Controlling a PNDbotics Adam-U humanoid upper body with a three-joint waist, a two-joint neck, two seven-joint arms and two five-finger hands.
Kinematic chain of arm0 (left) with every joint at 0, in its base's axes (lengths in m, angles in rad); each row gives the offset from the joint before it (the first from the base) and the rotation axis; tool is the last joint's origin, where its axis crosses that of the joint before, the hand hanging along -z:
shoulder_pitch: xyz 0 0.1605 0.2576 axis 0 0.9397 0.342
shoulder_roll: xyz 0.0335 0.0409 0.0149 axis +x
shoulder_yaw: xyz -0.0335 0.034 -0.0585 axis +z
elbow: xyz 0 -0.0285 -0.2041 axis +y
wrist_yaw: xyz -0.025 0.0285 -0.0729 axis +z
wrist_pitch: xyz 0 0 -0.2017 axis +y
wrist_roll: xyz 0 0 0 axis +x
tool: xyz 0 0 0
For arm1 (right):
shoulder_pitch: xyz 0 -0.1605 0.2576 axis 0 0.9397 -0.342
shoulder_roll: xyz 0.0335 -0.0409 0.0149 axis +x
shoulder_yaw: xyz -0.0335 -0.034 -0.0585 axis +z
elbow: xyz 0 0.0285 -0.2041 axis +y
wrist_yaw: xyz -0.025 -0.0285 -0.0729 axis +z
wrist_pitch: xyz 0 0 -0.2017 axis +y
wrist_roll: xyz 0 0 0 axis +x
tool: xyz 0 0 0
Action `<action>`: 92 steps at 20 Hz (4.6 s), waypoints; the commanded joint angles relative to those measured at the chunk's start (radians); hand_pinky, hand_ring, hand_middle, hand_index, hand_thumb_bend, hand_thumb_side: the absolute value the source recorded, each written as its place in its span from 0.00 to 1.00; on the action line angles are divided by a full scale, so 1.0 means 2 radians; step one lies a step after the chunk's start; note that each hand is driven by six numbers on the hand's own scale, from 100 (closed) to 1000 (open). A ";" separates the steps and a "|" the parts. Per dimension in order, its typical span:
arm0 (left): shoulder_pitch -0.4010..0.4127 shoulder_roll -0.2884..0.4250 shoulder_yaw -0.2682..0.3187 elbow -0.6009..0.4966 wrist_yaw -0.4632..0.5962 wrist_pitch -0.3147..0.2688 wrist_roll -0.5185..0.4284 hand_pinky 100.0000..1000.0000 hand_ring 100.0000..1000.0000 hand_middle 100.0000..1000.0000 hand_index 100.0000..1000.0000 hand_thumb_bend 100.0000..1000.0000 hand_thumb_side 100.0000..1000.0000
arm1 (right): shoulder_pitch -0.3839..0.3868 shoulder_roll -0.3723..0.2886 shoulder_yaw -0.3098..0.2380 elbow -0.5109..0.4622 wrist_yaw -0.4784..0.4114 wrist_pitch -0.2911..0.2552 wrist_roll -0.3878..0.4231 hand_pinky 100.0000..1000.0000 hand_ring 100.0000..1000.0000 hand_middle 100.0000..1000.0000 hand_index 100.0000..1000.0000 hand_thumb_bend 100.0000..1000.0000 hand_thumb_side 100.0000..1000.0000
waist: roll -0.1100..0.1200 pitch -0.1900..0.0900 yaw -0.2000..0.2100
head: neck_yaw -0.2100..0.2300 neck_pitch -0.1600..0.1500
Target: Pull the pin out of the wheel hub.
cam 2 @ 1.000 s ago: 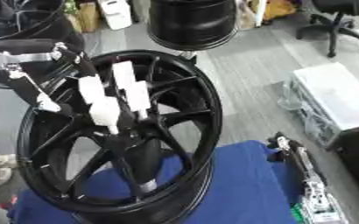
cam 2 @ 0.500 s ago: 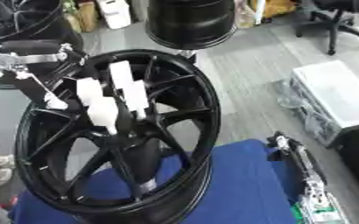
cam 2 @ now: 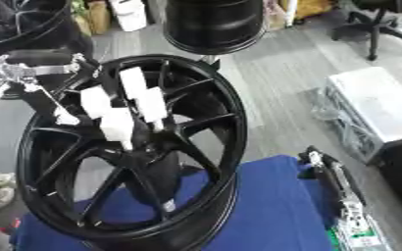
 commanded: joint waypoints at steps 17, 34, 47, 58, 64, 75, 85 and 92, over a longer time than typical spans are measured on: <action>-0.012 0.015 0.011 -0.007 0.012 -0.123 -0.123 0.71 0.55 0.59 0.68 0.37 0.00 | -0.005 -0.008 0.002 -0.014 0.004 -0.001 0.002 0.58 0.43 0.54 0.64 0.00 0.85 | 0.001 -0.004 -0.002 | 0.000 -0.005; -0.011 0.031 0.003 0.002 -0.008 -0.148 -0.123 0.72 0.54 0.49 0.62 0.34 0.00 | -0.004 -0.008 0.001 -0.015 0.004 0.000 0.000 0.58 0.43 0.54 0.64 0.00 0.85 | 0.002 -0.004 -0.001 | -0.001 -0.005; -0.012 0.030 -0.003 0.001 0.001 -0.143 -0.123 0.73 0.55 0.50 0.63 0.37 0.00 | -0.005 -0.008 0.001 -0.015 0.005 0.000 0.000 0.57 0.43 0.54 0.64 0.00 0.85 | 0.003 -0.005 0.000 | -0.002 -0.005; -0.018 0.030 0.013 0.003 0.063 -0.121 -0.123 0.71 0.44 0.29 0.42 0.23 0.00 | -0.004 -0.008 0.001 -0.014 0.005 0.000 -0.001 0.58 0.43 0.54 0.64 0.00 0.85 | 0.002 -0.005 0.001 | -0.003 -0.005; -0.029 0.048 0.027 -0.021 0.105 -0.095 -0.123 0.71 0.44 0.29 0.42 0.23 0.00 | -0.003 -0.008 0.001 -0.013 0.006 0.000 -0.001 0.58 0.43 0.54 0.64 0.00 0.86 | 0.003 -0.007 0.001 | -0.004 -0.005; 0.035 0.175 0.167 -0.102 0.255 -0.019 -0.123 0.72 0.43 0.29 0.44 0.22 0.00 | 0.007 -0.011 -0.007 -0.011 0.006 0.002 -0.008 0.58 0.43 0.54 0.64 0.00 0.86 | 0.005 -0.015 0.019 | -0.016 -0.005; 0.223 0.199 0.257 0.001 0.200 0.023 -0.107 0.73 0.50 0.46 0.61 0.30 0.00 | 0.015 -0.012 -0.013 -0.015 0.009 0.001 -0.014 0.57 0.43 0.54 0.64 0.00 0.86 | 0.006 -0.019 0.027 | -0.016 -0.001; 0.221 0.120 0.273 0.146 0.025 0.041 0.020 0.75 0.64 0.73 0.84 0.79 0.44 | 0.014 -0.008 -0.012 -0.016 0.009 0.002 -0.013 0.57 0.43 0.54 0.64 0.00 0.86 | 0.002 -0.017 0.023 | -0.016 0.002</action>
